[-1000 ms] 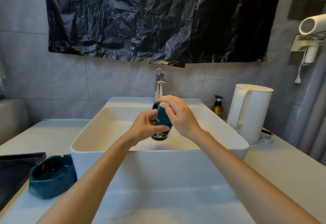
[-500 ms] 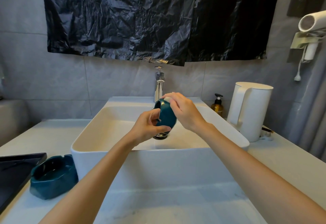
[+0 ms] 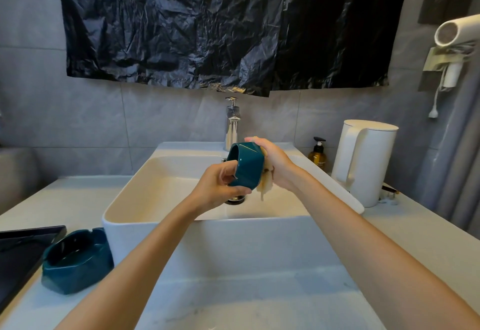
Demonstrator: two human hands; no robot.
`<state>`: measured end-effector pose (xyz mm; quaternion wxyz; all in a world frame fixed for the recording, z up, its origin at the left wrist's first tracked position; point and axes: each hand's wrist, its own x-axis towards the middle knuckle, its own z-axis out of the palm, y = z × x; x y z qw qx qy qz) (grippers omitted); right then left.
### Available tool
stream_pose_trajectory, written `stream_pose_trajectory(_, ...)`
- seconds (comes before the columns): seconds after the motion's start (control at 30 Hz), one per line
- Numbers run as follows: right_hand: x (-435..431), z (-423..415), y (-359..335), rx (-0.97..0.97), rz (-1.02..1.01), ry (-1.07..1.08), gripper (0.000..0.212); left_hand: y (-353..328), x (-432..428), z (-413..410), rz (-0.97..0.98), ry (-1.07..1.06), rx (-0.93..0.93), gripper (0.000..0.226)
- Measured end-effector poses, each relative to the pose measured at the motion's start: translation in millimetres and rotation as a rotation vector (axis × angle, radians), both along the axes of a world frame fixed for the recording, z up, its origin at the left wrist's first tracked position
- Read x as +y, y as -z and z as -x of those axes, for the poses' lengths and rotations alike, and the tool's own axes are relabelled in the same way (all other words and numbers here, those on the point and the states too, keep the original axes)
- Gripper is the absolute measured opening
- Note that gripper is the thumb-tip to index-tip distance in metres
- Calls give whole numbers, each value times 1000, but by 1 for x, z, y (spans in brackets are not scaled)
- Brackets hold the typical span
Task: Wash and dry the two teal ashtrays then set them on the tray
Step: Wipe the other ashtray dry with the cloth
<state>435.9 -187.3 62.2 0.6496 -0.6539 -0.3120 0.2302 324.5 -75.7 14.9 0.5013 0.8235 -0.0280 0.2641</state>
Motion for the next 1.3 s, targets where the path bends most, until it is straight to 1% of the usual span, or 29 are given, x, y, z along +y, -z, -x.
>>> stream_pose_trajectory(0.03, -6, 3, 2, 163, -1, -54, 35, -1, -1, 0, 7, 7, -7, 41)
stream_pose_trajectory(0.07, -11, 4, 4, 265, -6, -110, 38, -1, -1, 1, 14, 11, -8, 41)
stream_pose_trajectory(0.13, -17, 2, 11, 347, -28, -156, 44, -1, 0, 3, 8, 20, 3, 40)
stream_pose_trajectory(0.2, -18, 2, 16, 389, -31, -182, 48, 1, 2, 5, -40, 23, 24, 36)
stream_pose_trajectory(0.3, -13, 2, 21, 446, -37, -218, 61, 3, 0, 4, -98, 18, 51, 32)
stream_pose_trajectory(0.4, -9, 1, 24, 424, -78, -207, 49, 3, -2, 2, -103, 22, 52, 33)
stream_pose_trajectory(0.5, -8, 3, 24, 405, -93, -192, 45, 3, -4, 0, -109, 35, 75, 45)
stream_pose_trajectory(0.53, -6, 4, 25, 392, -99, -176, 45, 1, -5, -1, -77, 37, 99, 49)
stream_pose_trajectory(0.6, -3, 5, 27, 308, -129, -110, 46, -2, -8, -2, 55, 40, 137, 53)
stream_pose_trajectory(0.7, -1, 5, 29, 59, -169, -18, 38, -7, -8, -4, 199, -39, 90, 47)
stream_pose_trajectory(0.77, -1, 7, 30, -83, -177, -9, 44, -9, -5, -3, 274, -63, 74, 39)
stream_pose_trajectory(0.83, 1, 9, 31, -168, -181, -13, 47, -10, -2, -1, 325, -27, 104, 36)
stream_pose_trajectory(0.9, 2, 10, 33, -207, -162, -37, 47, -11, -1, 2, 355, 17, 130, 34)
stream_pose_trajectory(1.0, 1, 11, 33, -169, -155, -116, 50, -10, 1, 3, 371, 39, 111, 36)
stream_pose_trajectory(1.07, 1, 14, 31, -166, -176, -94, 38, -8, 0, 3, 322, 11, 101, 40)
stream_pose_trajectory(1.13, 2, 19, 30, -245, -234, -9, 29, -6, 1, 3, 290, -12, 88, 42)
stream_pose_trajectory(1.2, -1, 24, 33, -470, -276, 46, 30, -5, 1, 3, 310, -20, 47, 38)
stream_pose_trajectory(1.23, -3, 25, 35, -643, -255, 70, 32, -5, 1, 3, 307, -23, 31, 36)
stream_pose_trajectory(1.3, -6, 23, 38, -1045, -140, 112, 34, -5, 2, 3, 253, -36, 12, 32)
